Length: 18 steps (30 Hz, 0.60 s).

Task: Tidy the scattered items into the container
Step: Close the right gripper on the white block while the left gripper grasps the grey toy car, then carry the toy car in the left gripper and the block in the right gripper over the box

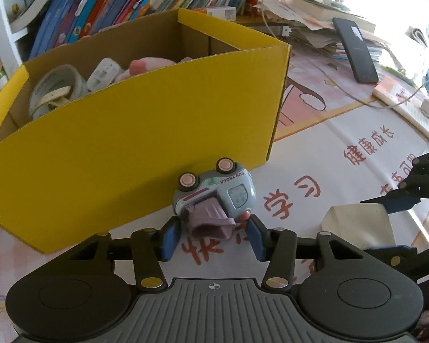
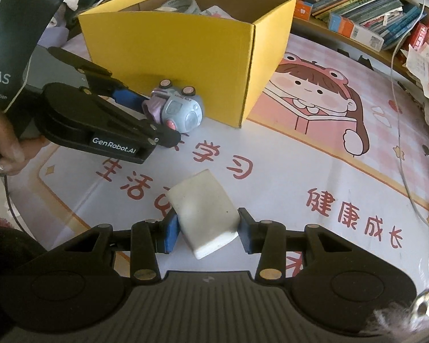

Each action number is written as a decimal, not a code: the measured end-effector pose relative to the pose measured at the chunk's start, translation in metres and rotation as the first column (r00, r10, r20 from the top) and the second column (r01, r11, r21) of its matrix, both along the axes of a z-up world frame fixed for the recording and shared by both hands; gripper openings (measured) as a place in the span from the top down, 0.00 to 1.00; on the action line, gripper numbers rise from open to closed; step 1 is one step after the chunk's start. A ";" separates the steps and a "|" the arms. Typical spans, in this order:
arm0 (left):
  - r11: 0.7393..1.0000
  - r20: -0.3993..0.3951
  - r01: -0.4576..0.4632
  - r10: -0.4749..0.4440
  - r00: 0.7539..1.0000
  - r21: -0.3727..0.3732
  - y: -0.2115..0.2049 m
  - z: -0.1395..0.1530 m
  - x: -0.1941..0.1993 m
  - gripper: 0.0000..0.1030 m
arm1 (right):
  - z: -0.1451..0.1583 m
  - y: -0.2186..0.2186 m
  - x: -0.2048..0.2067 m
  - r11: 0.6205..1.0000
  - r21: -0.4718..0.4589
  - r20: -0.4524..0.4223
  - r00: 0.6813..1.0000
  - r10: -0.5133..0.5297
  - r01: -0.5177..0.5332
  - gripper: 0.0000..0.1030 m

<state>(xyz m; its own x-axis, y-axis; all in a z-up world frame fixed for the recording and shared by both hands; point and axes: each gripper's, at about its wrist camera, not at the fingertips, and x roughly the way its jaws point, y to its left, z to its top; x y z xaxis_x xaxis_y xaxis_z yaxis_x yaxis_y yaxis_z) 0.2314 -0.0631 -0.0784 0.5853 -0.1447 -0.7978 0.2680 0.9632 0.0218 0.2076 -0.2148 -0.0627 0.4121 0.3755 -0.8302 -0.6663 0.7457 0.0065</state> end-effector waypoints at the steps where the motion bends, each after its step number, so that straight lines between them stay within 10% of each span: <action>1: 1.000 0.001 -0.006 0.006 1.000 0.002 0.001 0.001 -0.002 0.53 | 0.000 0.001 -0.001 1.000 0.000 0.001 1.000 0.002 -0.002 0.62; 6: 1.000 0.018 -0.005 0.005 1.000 0.004 0.008 0.013 -0.015 0.71 | 0.002 0.005 -0.006 1.000 0.004 0.008 1.000 0.014 -0.014 0.62; 18: 1.000 0.077 0.001 -0.002 0.997 0.015 0.018 0.035 -0.052 0.71 | 0.009 0.019 -0.018 0.999 0.018 0.033 0.998 0.051 -0.051 0.62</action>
